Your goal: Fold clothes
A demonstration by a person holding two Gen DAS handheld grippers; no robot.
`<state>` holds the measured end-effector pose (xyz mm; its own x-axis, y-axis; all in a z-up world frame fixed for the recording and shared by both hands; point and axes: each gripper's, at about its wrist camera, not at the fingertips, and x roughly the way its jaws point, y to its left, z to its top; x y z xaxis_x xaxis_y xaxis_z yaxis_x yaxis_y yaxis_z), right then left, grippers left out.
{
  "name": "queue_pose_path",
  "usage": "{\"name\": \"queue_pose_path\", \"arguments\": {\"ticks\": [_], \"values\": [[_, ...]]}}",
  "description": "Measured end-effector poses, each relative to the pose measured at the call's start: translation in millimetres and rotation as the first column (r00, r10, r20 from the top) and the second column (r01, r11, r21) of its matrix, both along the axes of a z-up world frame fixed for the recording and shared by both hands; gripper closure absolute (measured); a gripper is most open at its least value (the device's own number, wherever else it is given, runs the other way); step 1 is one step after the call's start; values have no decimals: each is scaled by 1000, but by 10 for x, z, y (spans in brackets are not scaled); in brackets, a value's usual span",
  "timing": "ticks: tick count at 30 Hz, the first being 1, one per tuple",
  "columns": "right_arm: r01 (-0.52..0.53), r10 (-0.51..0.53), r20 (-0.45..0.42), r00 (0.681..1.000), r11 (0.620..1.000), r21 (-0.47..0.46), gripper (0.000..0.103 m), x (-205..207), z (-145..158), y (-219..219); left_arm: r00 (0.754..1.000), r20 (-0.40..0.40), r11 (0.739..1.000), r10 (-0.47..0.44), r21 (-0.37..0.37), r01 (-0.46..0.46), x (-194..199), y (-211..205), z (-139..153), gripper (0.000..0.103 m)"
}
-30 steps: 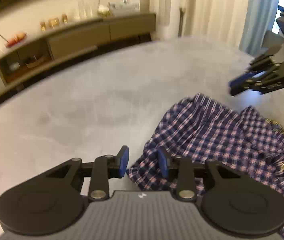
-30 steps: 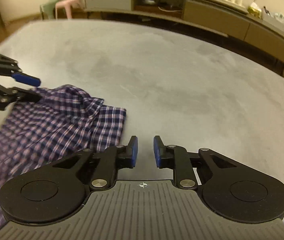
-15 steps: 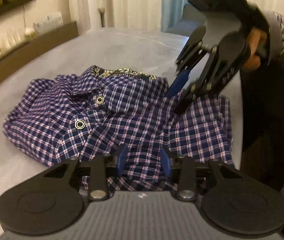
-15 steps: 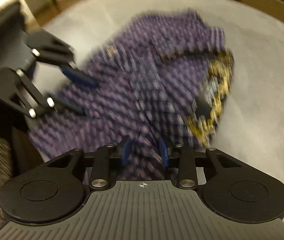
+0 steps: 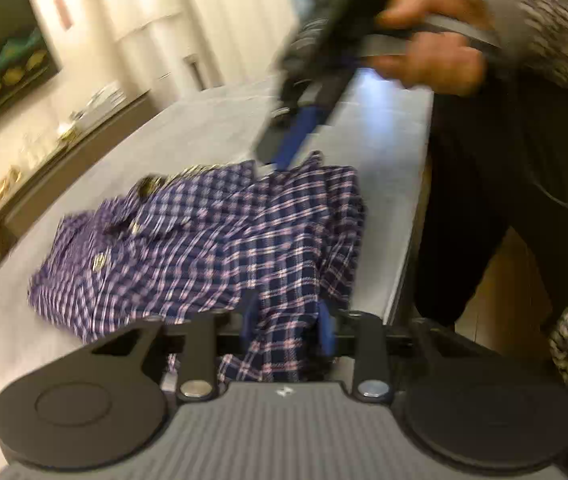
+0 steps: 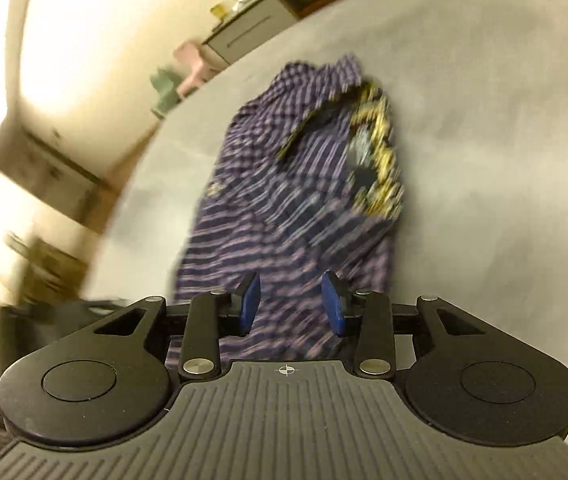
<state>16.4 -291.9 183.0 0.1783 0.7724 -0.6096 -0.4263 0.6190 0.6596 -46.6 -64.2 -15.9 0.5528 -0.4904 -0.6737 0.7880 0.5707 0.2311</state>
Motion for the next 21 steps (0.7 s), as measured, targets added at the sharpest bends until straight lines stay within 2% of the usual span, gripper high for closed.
{"name": "queue_pose_path", "arguments": {"ticks": [1,3,4,7,12,13,14,16,19,21], "values": [[-26,26,11,1000,1000,-4,67,-76,1,28,1000,-17,999,19,-33,-19,19,63,37,77],[-93,101,86,991,991,-92,67,-248,17,145,998,-32,996,48,-68,-50,37,165,90,84],[-113,127,107,986,985,-134,67,-307,9,190,998,-39,995,57,-78,-60,41,202,105,84],[-137,158,113,981,976,-172,67,-361,-24,206,995,-58,991,77,-104,-82,36,288,139,81],[-133,153,157,976,983,-128,67,-478,103,54,992,-50,984,120,-127,-125,-25,361,146,78],[-127,150,165,975,981,-145,67,-512,114,40,990,-55,980,132,-140,-139,-28,373,157,84],[-122,151,172,973,978,-169,67,-544,114,44,987,-65,975,145,-158,-154,-32,388,174,95],[-121,161,187,969,971,-208,67,-597,110,69,975,-116,956,190,-203,-210,0,422,176,96],[-121,176,196,965,956,-266,68,-614,69,134,942,-208,908,262,-278,-314,51,570,232,96],[-99,166,181,969,939,-329,72,-552,-7,186,944,-185,912,271,-263,-314,3,615,274,97]]}}
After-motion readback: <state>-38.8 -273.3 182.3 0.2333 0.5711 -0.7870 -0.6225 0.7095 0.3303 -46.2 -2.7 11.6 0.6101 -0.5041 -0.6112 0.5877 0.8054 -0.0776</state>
